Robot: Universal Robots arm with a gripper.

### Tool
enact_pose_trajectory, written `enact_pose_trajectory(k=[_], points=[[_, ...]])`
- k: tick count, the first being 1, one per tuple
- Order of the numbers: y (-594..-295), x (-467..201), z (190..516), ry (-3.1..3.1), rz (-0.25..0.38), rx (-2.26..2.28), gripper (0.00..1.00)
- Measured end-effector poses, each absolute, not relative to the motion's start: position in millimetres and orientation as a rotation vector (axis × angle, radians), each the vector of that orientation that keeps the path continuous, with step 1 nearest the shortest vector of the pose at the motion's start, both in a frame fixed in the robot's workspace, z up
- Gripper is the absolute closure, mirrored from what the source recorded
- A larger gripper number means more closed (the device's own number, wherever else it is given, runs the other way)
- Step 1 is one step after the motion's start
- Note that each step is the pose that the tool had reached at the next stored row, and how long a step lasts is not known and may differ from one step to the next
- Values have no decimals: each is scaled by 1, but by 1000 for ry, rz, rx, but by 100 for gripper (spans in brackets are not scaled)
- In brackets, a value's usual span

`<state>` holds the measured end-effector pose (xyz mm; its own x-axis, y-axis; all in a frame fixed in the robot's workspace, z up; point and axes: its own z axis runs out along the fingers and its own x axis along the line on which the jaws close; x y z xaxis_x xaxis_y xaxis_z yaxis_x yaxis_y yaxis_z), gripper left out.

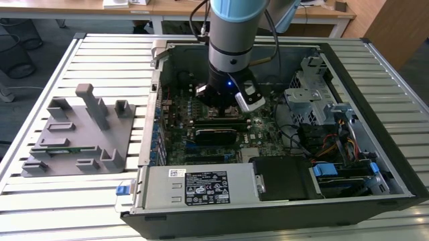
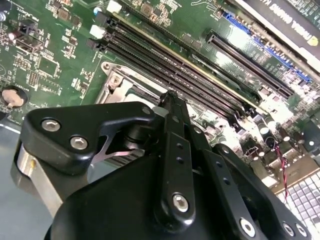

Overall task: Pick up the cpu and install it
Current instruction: 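Install the second cpu locking lever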

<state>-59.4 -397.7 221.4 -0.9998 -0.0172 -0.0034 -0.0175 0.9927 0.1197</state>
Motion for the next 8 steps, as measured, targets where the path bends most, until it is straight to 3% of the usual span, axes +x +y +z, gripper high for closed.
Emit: enact_pose_trajectory(k=[8], points=[[-399, -66, 216, 3132, 209, -27, 89]])
